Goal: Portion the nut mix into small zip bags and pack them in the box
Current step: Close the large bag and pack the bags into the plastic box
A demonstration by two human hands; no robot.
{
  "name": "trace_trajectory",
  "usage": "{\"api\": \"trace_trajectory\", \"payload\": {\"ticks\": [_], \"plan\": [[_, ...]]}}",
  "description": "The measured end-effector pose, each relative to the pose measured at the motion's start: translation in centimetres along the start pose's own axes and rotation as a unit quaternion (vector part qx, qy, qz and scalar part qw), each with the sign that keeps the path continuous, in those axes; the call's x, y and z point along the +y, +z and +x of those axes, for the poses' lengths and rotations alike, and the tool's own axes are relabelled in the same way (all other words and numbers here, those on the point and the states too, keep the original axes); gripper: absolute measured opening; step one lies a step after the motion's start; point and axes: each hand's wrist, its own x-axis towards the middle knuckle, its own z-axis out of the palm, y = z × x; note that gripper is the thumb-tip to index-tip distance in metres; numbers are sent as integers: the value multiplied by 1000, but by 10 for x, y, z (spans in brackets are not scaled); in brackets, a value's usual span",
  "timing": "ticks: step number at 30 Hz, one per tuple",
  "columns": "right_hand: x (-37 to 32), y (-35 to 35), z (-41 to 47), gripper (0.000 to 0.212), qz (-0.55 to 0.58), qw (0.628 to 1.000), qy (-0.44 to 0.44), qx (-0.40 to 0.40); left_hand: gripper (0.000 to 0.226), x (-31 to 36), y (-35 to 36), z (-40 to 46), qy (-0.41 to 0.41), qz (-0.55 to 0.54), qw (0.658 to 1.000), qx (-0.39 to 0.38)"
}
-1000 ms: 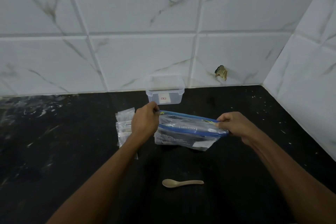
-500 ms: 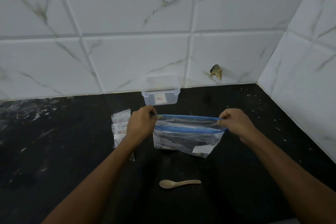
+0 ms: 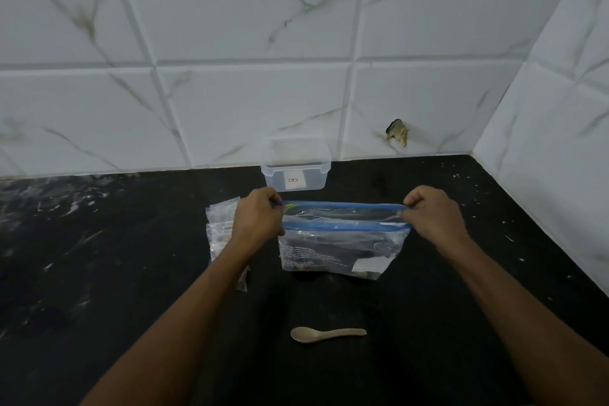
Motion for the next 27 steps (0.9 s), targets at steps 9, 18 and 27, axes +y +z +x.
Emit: {"api": "trace_trajectory", "payload": {"ticks": [9, 18, 27], "plan": [[8, -15, -3, 7, 127, 982, 102, -100, 3, 1, -1, -4, -72, -94, 993, -28], [3, -6, -4, 3, -161, 985, -46, 35, 7, 2, 1, -7, -43, -40, 998, -3], [-24, -5, -18, 39, -292, 936, -194, 14, 5, 12, 5, -9, -65, -99, 992, -48]]}}
